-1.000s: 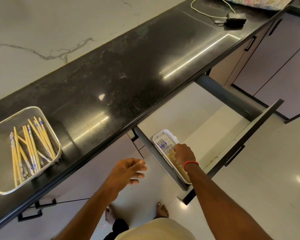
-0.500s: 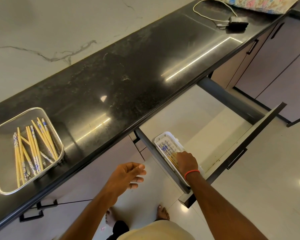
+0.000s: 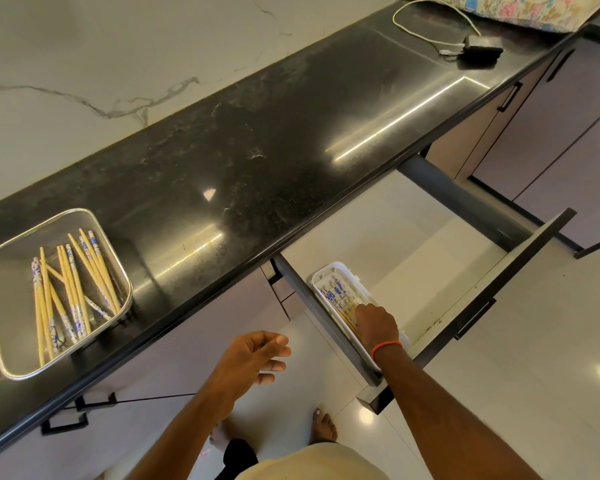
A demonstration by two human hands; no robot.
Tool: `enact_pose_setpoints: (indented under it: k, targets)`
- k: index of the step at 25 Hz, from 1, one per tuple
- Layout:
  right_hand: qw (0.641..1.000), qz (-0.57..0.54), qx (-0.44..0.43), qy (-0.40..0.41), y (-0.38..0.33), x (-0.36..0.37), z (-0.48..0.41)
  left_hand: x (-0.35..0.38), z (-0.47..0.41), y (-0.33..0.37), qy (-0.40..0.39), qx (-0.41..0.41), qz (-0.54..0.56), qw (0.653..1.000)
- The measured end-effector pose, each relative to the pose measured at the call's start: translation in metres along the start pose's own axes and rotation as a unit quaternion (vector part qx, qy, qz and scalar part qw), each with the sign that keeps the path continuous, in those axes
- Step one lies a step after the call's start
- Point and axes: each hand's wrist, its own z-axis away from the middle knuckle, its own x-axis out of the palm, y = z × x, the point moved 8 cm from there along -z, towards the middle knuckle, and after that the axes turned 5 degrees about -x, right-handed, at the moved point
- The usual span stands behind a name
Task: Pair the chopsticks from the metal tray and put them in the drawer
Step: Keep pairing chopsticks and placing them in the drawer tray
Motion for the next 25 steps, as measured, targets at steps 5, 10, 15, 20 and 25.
enact_pose_setpoints:
  k: [5,10,15,20,25]
  targets:
    - [1.0,-0.012,0.002,0.001,0.005,0.002,0.001,-0.003,0.003,0.001,0.001,0.0,0.01,1.0]
    - [1.0,-0.023,0.005,-0.005,0.002,0.005,0.003,-0.007,0.004,0.003,0.009,0.007,0.022,1.0]
    - [0.999,-0.03,0.011,-0.008,0.005,0.002,0.004,-0.011,0.003,0.015,0.008,0.019,0.015,1.0]
    - [0.999,-0.033,0.02,-0.015,0.007,0.004,0.007,-0.01,0.0,0.019,0.003,0.017,0.008,1.0]
    - [0.999,-0.027,0.022,-0.002,0.008,-0.001,0.019,-0.007,0.002,0.01,-0.014,0.007,0.003,1.0]
